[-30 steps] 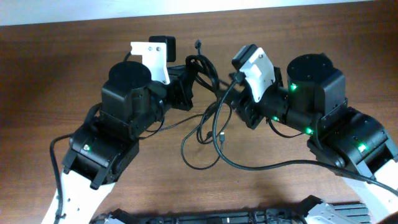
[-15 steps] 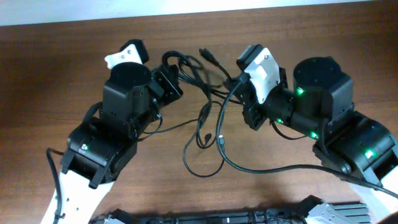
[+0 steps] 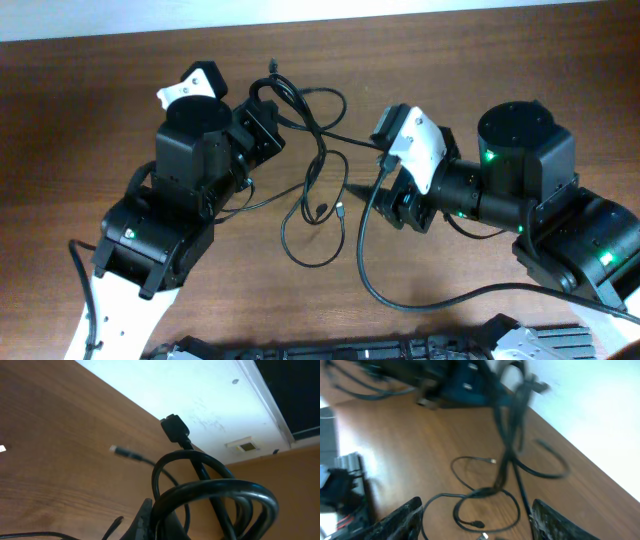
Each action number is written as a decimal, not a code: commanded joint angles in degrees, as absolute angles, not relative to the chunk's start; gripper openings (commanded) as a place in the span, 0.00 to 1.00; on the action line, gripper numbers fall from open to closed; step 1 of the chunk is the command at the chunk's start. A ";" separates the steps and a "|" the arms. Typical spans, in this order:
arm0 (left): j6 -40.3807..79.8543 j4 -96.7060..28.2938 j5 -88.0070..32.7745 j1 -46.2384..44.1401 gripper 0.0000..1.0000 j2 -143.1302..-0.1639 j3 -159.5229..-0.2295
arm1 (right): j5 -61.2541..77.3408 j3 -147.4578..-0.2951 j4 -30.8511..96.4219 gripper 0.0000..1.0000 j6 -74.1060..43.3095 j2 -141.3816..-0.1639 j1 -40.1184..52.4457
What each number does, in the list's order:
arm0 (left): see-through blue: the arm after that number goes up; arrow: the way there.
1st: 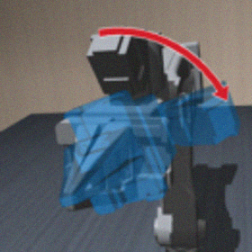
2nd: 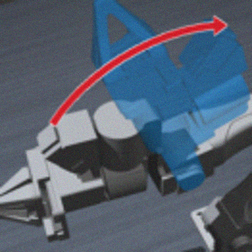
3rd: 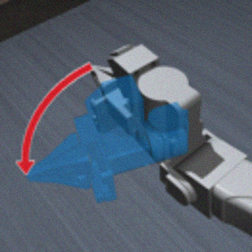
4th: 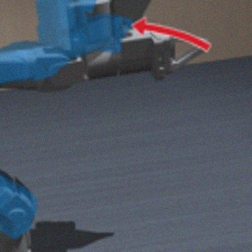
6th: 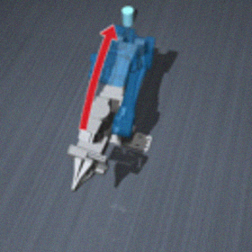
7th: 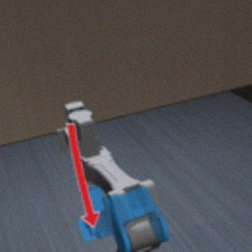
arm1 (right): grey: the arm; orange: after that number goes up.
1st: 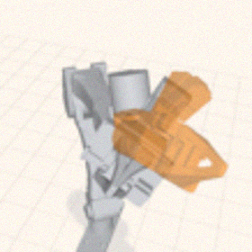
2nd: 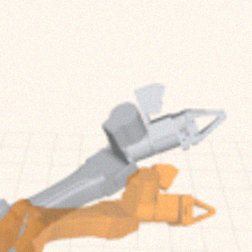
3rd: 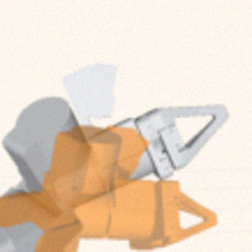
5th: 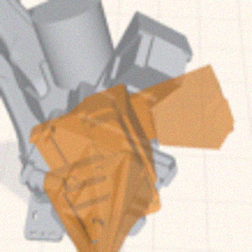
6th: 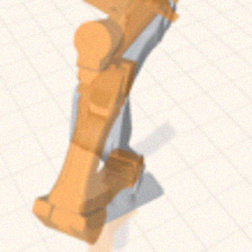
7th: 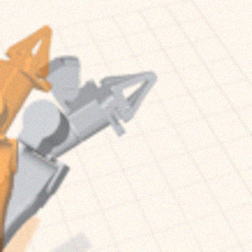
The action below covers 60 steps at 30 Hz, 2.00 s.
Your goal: Untangle cables
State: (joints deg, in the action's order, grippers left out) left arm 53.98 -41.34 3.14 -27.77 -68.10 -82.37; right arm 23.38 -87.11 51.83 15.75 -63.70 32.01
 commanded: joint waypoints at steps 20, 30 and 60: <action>50.43 -39.55 -12.93 -27.75 0.00 -67.85 -83.77 | 17.61 -87.77 43.00 0.38 24.99 -73.14 31.86; 50.48 -39.57 -2.33 -27.68 0.00 -67.92 -83.77 | 22.26 -87.77 44.27 0.04 23.53 -71.66 31.86; 56.95 -44.29 5.17 -27.68 0.00 -71.18 -83.72 | 26.44 -87.77 37.76 0.04 17.39 -58.37 31.86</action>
State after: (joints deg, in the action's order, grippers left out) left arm 57.25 -43.18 1.52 -28.60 -70.41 -83.15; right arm 29.12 -86.94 39.57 21.89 -61.28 32.01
